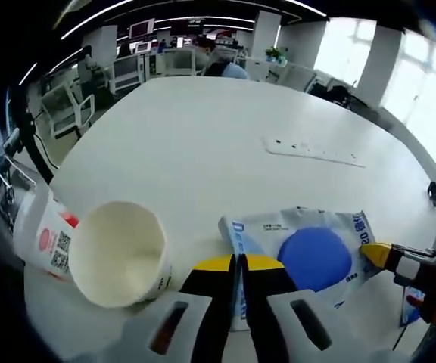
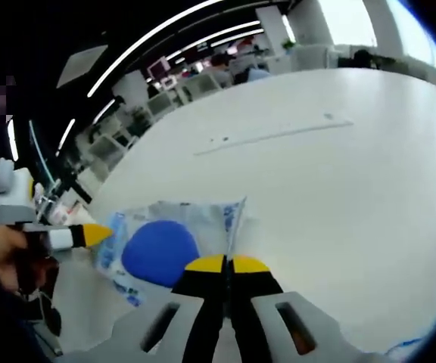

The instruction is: Arrange the tabletop items into an orderly group along one side of the table until the central work area is clear of visible clutter.

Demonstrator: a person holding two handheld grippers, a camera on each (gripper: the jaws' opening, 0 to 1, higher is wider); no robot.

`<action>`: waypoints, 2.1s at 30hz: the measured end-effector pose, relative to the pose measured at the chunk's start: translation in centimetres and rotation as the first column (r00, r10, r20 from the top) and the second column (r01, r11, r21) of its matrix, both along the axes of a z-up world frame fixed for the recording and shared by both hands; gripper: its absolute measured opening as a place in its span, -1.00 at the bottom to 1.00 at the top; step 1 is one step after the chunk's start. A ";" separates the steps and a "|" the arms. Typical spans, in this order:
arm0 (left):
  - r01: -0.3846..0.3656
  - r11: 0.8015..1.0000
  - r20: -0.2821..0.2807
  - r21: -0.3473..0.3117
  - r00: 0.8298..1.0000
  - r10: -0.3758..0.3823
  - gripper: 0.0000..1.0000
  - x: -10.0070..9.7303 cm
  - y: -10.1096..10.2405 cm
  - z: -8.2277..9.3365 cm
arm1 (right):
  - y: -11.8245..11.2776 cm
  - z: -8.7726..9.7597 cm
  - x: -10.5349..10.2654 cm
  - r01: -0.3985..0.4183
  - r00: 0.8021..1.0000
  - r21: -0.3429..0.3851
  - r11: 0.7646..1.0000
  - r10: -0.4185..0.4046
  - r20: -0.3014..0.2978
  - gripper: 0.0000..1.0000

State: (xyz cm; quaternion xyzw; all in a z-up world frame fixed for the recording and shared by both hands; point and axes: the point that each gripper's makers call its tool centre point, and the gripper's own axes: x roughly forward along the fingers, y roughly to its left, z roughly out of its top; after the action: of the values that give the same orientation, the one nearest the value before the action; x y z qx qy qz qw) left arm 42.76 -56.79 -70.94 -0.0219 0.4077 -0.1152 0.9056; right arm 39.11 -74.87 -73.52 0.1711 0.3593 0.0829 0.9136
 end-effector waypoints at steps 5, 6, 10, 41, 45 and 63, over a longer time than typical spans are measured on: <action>0.014 0.999 0.023 0.030 1.000 -0.015 -0.99 -0.1 0.2 0.5 | 0.0 0.0 0.1 0.021 1.000 0.011 1.000 -0.021 -0.005 -1.00; 0.017 0.999 0.027 0.027 0.999 -0.018 -0.98 -0.1 0.1 0.6 | 0.0 0.0 0.0 0.029 1.000 0.013 0.999 -0.029 -0.004 -1.00; 0.049 0.998 0.036 0.038 0.998 -0.050 -0.95 -0.5 -0.6 0.8 | 0.3 0.0 -0.1 0.027 1.000 0.008 1.000 -0.027 -0.004 -1.00; 0.107 0.994 0.070 0.014 0.992 -0.108 -0.95 -4.1 -0.7 1.3 | 0.3 1.3 -0.3 -0.053 0.996 -0.096 0.994 0.060 0.071 -0.68; 0.099 0.995 0.061 0.005 0.993 -0.099 -0.95 -5.2 -0.4 1.1 | 0.1 1.5 -0.9 -0.045 0.996 -0.100 0.994 0.052 0.068 -0.65; 0.047 0.999 0.070 -0.014 0.996 -0.046 -0.89 -8.6 2.1 0.5 | -2.1 1.3 -4.2 -0.060 0.996 -0.163 0.985 0.070 0.059 -0.30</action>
State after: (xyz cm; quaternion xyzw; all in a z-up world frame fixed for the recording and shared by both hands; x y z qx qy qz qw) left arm 34.14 -54.66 -70.49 -0.0155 0.3754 -0.1403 0.9160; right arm 34.87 -76.98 -72.20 0.0821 0.3404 0.0890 0.9325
